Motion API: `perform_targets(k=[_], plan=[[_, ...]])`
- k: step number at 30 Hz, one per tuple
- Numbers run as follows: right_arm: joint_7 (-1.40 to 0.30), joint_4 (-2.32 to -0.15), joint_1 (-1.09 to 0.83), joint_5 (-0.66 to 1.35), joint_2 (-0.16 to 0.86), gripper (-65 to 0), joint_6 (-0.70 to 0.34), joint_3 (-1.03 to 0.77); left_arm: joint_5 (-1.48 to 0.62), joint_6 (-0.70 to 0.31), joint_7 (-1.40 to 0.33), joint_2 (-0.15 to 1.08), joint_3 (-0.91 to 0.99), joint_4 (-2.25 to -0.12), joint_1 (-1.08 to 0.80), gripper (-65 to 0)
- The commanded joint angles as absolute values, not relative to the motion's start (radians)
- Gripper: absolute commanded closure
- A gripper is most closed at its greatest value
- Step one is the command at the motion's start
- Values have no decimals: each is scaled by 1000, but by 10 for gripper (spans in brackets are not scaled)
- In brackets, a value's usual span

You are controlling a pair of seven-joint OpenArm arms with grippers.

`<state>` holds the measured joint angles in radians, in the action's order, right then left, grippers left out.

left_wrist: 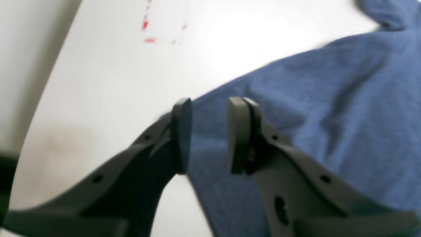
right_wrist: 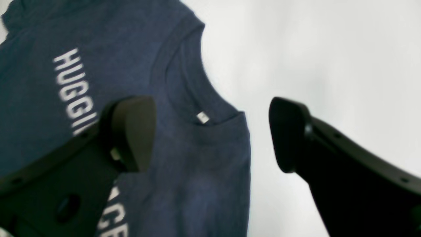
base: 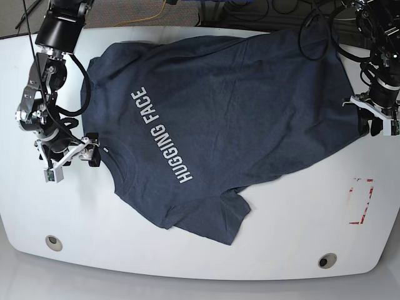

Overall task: Layout the t-shirt on the table in an organized manner, then fold the t-shirt properly
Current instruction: 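Move the right gripper to the shirt's sleeve seam and pinch it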

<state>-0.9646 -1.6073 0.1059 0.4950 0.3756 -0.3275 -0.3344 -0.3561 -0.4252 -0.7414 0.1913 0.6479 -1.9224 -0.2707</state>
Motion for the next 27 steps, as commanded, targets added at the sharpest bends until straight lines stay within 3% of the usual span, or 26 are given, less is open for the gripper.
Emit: perform_targets(k=[1,8,17,27], plan=[[-912,-1587,139,492,397,-513,-329,-303,-343,-426,-723,188,653,-1939,-265,-152],[-826,-1449,183,490,443,-513,-329,-214,-309,-426,-659,185,654,-1939,-255,-66],[-648,-1279,196,490,536,-513,-328,-127,-309,-426,-651,188,654,-1939,-257,-126],[-618,-1219,174,493,573,-513,-358,-120,-309,-426,-651,186,653,-1939,-259,-130]])
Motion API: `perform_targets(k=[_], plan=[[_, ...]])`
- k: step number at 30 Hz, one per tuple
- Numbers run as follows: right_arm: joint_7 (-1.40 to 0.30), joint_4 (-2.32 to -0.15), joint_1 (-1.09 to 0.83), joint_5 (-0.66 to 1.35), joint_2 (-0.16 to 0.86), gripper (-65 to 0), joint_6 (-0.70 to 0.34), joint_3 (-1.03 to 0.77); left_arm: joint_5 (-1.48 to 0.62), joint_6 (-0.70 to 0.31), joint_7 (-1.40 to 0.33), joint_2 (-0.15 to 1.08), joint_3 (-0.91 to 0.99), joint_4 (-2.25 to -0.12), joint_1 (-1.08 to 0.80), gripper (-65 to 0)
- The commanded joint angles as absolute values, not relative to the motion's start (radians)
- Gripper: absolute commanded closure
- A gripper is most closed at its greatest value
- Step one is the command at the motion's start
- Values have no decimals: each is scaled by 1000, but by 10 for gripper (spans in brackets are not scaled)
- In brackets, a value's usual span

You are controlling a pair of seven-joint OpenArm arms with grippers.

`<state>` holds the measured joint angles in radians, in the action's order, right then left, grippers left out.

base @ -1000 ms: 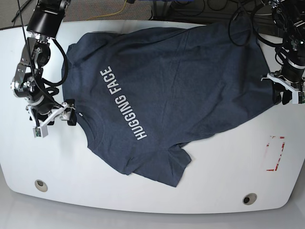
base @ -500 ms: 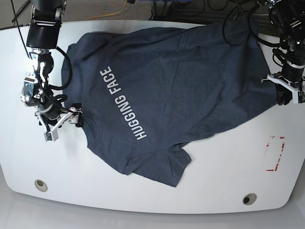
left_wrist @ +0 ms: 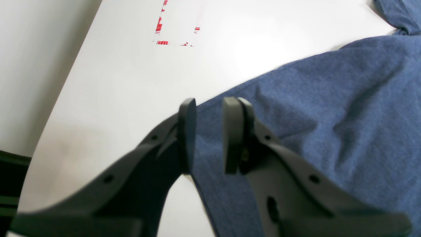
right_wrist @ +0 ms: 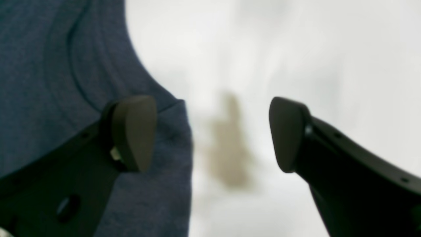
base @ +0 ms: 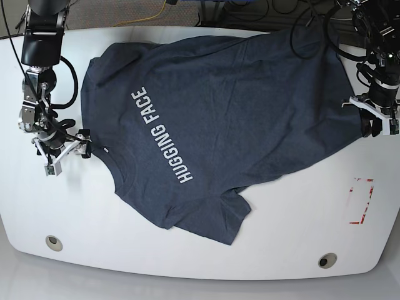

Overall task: Layout the t-shirt on the table in an organized manner, then fold the t-shirt properly
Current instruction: 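Move the right gripper to the shirt's sleeve seam and pinch it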

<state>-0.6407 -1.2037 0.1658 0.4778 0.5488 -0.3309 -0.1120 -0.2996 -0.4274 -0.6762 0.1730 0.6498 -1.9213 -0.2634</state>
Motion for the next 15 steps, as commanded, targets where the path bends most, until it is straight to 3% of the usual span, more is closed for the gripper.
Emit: perform_targets(k=[1,15], plan=[[-618,-1219,171,495,573,-513,-363,-120,-309,-426,-651,186,651,-1939,-259,-130],[-618,-1221,119,496,536,-513,-412,-122,-309,-426,-651,189,650,-1939,-259,-130]])
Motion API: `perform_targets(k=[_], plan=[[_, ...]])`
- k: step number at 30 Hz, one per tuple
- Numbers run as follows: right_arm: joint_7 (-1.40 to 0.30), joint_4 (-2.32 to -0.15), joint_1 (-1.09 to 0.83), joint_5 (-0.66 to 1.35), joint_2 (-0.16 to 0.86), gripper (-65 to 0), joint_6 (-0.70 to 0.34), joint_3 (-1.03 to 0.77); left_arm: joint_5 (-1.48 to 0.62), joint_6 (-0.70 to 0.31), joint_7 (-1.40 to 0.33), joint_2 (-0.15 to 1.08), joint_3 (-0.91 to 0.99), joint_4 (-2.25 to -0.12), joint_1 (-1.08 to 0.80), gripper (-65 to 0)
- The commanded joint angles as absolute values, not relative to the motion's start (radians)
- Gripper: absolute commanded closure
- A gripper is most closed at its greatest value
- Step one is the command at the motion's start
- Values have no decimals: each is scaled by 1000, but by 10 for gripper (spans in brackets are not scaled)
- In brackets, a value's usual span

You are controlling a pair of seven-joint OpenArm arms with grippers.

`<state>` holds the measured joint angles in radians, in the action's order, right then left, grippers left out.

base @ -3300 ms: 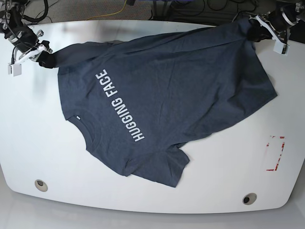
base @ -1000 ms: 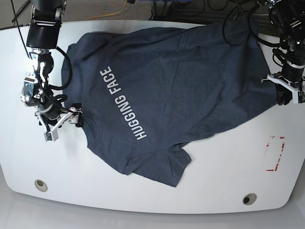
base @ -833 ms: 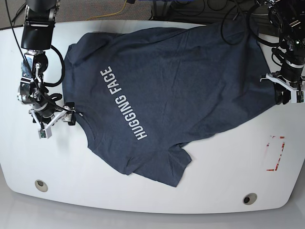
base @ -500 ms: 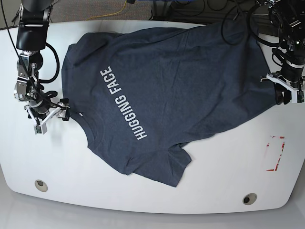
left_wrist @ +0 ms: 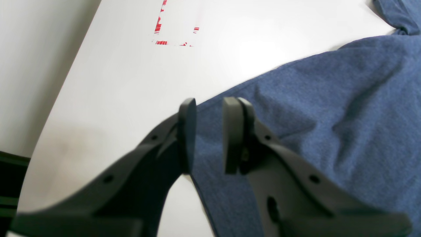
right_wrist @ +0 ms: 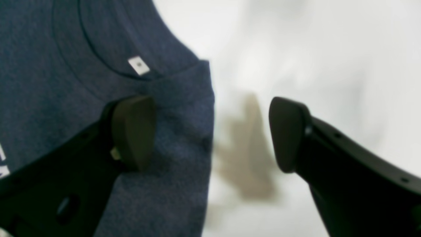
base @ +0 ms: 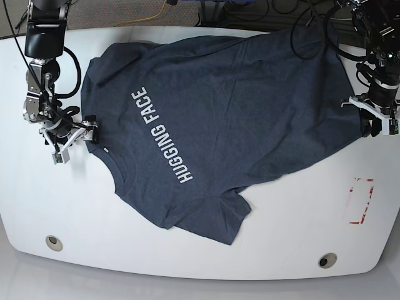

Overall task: Layout the t-shirt on the table in an organized manner, then fold the t-shirt properly
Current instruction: 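Move the right gripper to the shirt's sleeve seam and pinch it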

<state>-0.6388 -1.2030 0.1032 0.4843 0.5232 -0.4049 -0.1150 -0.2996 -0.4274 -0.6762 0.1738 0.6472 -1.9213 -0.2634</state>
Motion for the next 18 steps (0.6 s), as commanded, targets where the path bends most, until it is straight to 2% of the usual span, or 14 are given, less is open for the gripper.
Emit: perform_targets(k=[1,15,18], plan=[[-618,-1221,113,496,533,-513,-412,-122,-309,-426,-651,191,650,-1939,-259,-130],[-621,-1247,79,496,478,-510,-412,-116,-309,-426,-651,191,650,-1937,-259,-130],[-621,-1247,79,496,470,-486,-412,-116,-308,-426,-651,191,650,-1937,-259,-130]])
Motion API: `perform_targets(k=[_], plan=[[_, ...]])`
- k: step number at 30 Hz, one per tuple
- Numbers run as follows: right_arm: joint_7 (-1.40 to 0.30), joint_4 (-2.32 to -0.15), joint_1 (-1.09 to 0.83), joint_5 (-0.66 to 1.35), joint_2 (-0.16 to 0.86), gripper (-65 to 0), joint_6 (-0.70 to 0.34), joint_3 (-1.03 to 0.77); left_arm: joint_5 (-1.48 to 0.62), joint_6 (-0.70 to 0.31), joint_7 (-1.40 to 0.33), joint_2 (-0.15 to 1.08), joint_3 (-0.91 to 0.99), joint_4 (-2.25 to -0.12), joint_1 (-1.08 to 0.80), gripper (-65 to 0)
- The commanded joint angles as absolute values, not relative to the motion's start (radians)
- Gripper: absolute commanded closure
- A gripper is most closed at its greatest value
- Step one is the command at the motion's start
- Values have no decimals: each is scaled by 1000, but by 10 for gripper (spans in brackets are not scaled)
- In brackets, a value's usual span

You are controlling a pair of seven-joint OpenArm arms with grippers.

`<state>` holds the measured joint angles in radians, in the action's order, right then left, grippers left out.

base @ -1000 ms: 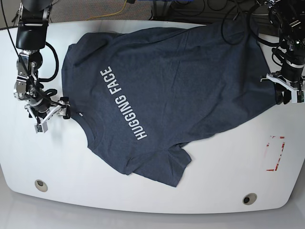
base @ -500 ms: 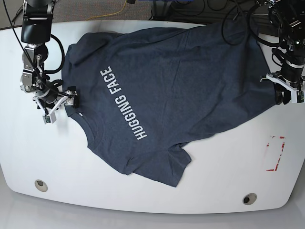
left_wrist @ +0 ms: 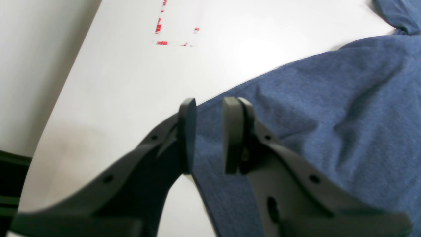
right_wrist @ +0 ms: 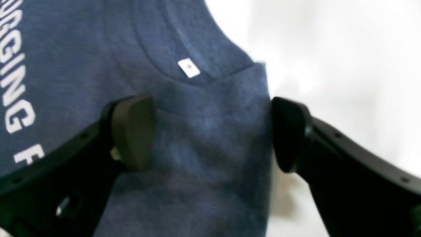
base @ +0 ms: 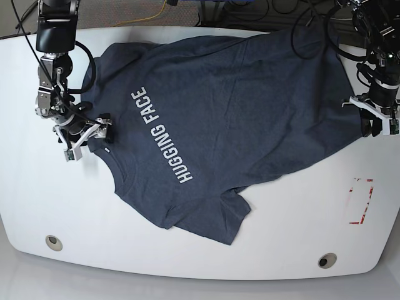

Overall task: Layout the t-shirt on the table in an organized manner, then fold the t-shirt properly
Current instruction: 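Move the right gripper to the shirt's sleeve seam and pinch it, then drag the pinched shirt with the right gripper to straighten it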

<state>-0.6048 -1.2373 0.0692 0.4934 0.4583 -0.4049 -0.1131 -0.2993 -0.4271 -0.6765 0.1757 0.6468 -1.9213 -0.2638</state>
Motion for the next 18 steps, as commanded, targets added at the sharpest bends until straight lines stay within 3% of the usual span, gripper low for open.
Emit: perform_targets(k=[1,18], plan=[[-621,-1247,79,496,467,-457,-412,-114,-308,-426,-651,191,650,-1937,-259,-130],[-621,-1241,81,493,466,-40,-478,-114,-308,-426,-651,191,650,-1937,-259,-130]])
